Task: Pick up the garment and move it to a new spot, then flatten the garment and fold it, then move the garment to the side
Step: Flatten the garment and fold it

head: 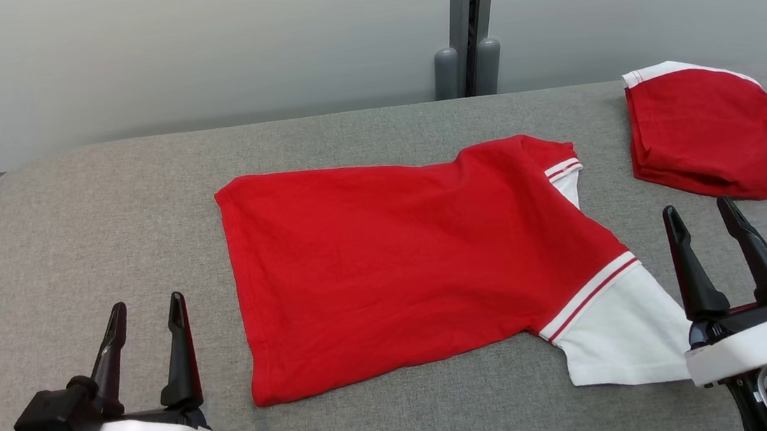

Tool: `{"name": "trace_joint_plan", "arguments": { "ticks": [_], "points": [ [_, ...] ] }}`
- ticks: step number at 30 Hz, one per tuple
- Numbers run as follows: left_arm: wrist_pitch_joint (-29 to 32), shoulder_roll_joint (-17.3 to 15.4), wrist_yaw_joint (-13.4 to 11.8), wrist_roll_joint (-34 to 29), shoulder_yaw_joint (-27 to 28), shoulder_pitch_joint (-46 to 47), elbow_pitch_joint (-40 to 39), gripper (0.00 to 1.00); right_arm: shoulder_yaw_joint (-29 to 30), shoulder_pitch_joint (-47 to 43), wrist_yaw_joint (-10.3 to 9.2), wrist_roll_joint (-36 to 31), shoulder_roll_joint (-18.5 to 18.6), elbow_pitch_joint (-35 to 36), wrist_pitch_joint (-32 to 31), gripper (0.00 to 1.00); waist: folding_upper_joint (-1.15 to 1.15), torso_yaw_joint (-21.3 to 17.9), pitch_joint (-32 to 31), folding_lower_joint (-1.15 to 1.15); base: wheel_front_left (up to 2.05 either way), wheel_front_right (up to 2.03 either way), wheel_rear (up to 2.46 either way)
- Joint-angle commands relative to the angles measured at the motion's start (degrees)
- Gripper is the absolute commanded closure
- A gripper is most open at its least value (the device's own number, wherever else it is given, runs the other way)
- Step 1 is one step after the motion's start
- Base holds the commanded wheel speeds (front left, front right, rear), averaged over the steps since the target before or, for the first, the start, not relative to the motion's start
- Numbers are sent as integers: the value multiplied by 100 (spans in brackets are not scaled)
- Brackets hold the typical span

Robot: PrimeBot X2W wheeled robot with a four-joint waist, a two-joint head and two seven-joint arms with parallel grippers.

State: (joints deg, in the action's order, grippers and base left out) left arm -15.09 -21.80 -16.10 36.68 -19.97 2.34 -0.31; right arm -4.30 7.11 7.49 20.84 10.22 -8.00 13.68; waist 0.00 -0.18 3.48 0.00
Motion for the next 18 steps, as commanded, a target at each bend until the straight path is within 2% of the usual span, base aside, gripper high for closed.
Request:
{"name": "trace_joint_plan", "arguments": {
  "ticks": [1, 18],
  "points": [
    [-14, 42, 66, -82, 74, -78, 15, 0, 27, 45, 2, -25, 31, -14, 68, 0, 0, 9, 0, 0, 0, 0, 0],
    [-16, 318, 329, -325, 345, -153, 151, 0, 46, 81, 2, -78, -1, -118, 130, 0, 0, 2, 19, 0, 0, 0, 0]
  ]
}}
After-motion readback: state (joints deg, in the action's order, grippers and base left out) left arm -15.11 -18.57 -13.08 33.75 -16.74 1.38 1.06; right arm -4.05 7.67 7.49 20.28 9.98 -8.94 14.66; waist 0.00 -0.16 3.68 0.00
